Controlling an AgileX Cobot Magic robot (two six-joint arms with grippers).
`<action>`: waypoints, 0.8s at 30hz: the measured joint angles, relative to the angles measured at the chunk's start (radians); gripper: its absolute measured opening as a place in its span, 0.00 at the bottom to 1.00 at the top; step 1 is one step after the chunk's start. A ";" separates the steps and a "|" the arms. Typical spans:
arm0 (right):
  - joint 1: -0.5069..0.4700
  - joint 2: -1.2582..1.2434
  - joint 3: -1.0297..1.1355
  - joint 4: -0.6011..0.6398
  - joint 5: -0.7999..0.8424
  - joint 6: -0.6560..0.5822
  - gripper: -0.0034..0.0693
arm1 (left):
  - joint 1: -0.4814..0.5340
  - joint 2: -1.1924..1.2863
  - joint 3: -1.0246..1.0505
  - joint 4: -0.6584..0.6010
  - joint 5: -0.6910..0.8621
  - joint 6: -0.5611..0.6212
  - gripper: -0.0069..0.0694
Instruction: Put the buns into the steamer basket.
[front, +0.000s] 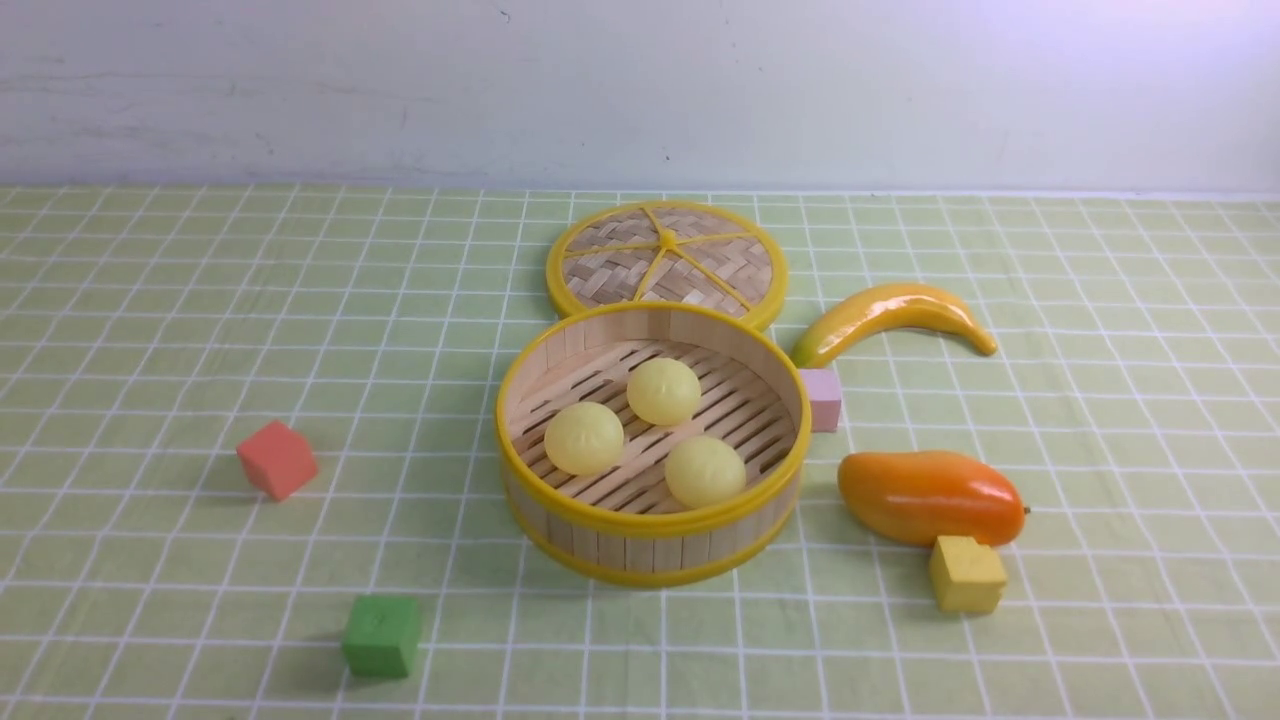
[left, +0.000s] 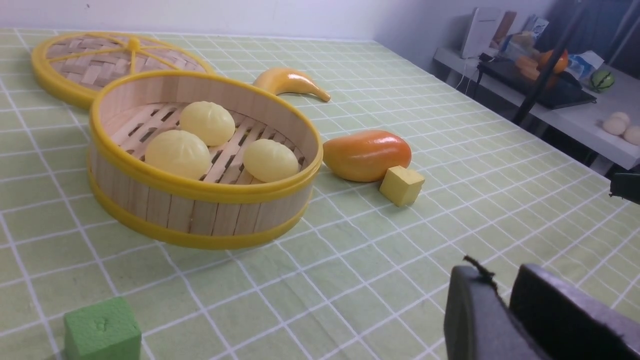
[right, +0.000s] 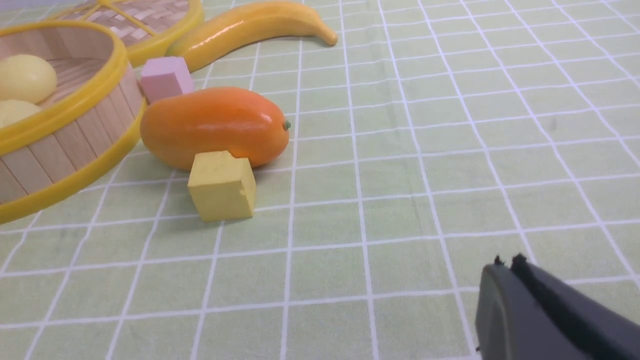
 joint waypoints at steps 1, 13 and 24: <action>0.000 0.000 0.000 0.000 0.000 0.000 0.03 | 0.000 0.000 0.000 0.002 -0.002 0.001 0.23; 0.000 -0.001 0.000 0.000 0.001 0.000 0.04 | 0.476 -0.103 0.021 0.090 -0.001 -0.051 0.07; 0.000 -0.001 0.000 0.000 0.002 0.000 0.05 | 0.656 -0.219 0.215 0.122 0.188 -0.247 0.07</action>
